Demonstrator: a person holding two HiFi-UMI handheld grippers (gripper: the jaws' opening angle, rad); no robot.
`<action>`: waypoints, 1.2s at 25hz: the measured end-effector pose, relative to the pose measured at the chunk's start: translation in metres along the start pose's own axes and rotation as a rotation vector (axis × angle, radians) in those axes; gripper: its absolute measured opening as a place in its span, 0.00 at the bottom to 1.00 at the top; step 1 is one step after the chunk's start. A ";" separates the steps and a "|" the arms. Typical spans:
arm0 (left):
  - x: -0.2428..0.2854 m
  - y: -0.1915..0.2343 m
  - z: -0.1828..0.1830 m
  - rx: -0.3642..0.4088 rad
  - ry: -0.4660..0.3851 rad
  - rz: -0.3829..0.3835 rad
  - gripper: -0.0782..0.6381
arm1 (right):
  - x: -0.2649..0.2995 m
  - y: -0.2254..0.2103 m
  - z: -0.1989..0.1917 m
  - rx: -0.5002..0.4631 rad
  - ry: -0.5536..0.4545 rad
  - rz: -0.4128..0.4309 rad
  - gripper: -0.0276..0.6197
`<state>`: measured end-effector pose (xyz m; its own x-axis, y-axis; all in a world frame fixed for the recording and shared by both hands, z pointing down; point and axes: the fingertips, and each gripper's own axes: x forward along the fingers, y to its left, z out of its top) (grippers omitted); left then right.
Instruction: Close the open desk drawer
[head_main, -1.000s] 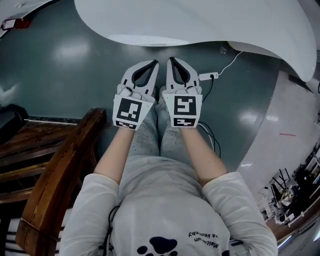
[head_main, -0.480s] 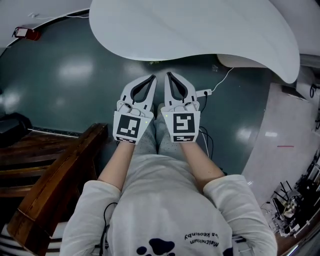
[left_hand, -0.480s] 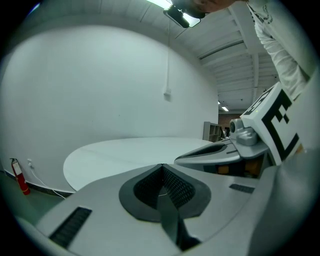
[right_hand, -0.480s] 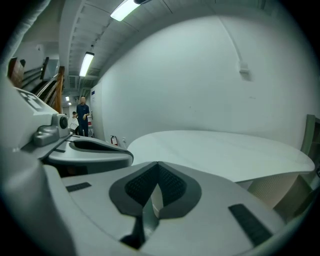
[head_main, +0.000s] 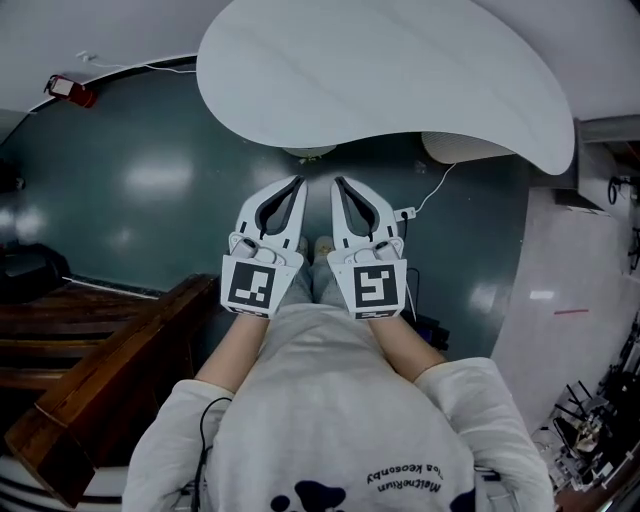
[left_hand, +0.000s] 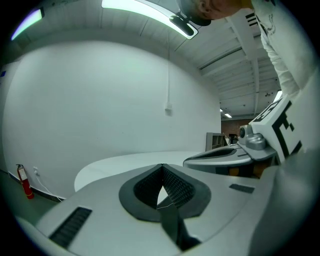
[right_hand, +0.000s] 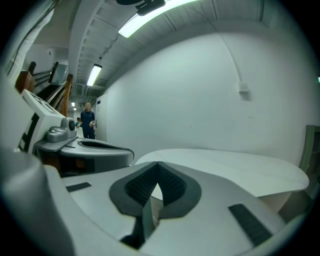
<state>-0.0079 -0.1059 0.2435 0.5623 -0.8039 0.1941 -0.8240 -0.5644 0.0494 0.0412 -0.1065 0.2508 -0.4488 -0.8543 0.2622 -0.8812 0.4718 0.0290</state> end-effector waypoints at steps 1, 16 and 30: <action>-0.005 -0.004 0.005 0.000 -0.004 0.001 0.12 | -0.005 0.001 0.007 -0.001 -0.009 0.001 0.07; -0.051 -0.037 0.043 0.032 -0.042 0.001 0.12 | -0.063 0.023 0.040 -0.024 -0.054 0.012 0.07; -0.059 -0.050 0.037 0.032 -0.033 0.001 0.12 | -0.073 0.027 0.039 -0.027 -0.065 0.036 0.07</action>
<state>0.0032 -0.0373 0.1936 0.5635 -0.8101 0.1619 -0.8225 -0.5685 0.0179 0.0441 -0.0400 0.1947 -0.4898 -0.8485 0.2002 -0.8603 0.5076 0.0468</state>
